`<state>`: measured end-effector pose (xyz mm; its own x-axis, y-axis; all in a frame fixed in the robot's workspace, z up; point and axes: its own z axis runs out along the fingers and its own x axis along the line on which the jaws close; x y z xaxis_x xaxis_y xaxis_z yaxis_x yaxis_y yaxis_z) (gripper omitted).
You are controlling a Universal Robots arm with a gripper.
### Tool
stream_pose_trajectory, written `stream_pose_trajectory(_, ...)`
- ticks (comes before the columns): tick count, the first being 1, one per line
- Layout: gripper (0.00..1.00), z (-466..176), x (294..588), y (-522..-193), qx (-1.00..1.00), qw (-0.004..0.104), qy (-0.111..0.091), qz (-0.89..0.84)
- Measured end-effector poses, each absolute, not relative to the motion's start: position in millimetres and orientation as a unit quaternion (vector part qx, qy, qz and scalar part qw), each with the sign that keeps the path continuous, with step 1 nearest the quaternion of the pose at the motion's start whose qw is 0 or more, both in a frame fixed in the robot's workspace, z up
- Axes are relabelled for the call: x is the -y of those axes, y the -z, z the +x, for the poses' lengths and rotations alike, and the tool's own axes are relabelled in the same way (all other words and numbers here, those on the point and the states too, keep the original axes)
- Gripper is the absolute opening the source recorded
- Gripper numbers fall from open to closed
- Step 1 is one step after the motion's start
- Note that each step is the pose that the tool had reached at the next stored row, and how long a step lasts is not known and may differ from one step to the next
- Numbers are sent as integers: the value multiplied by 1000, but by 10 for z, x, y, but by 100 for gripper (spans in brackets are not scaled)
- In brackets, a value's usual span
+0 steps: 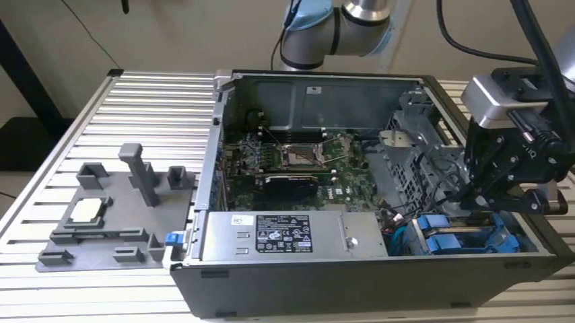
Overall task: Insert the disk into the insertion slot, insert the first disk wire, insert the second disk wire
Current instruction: 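Insert the second disk wire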
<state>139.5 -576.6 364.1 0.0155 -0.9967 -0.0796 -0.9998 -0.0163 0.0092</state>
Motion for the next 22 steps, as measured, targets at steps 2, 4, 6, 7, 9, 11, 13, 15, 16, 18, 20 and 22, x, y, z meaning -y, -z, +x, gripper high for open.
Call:
stream_pose_trajectory(2,16,1401,5773,-3616,-701,28,-35,-712)
stream_pose_trajectory(4,16,1403,5777,-3588,-702,31,-37,-710)
stream_pose_trajectory(6,16,1407,5784,-3567,-704,34,-41,-708)
stream_pose_trajectory(7,16,1407,5788,-3558,-705,35,-42,-707)
stream_pose_trajectory(9,16,1415,5795,-3546,-708,36,-42,-704)
stream_pose_trajectory(11,16,1431,5805,-3540,-709,36,-42,-703)
stream_pose_trajectory(13,16,1445,5811,-3534,-709,36,-42,-703)
stream_pose_trajectory(15,16,1446,5814,-3519,-711,36,-42,-701)
stream_pose_trajectory(16,16,1446,5815,-3510,-712,36,-42,-700)
stream_pose_trajectory(18,16,1448,5817,-3493,-714,36,-42,-698)
stream_pose_trajectory(20,16,1448,5817,-3474,-717,36,-42,-695)
stream_pose_trajectory(22,16,1448,5817,-3458,-719,36,-42,-693)
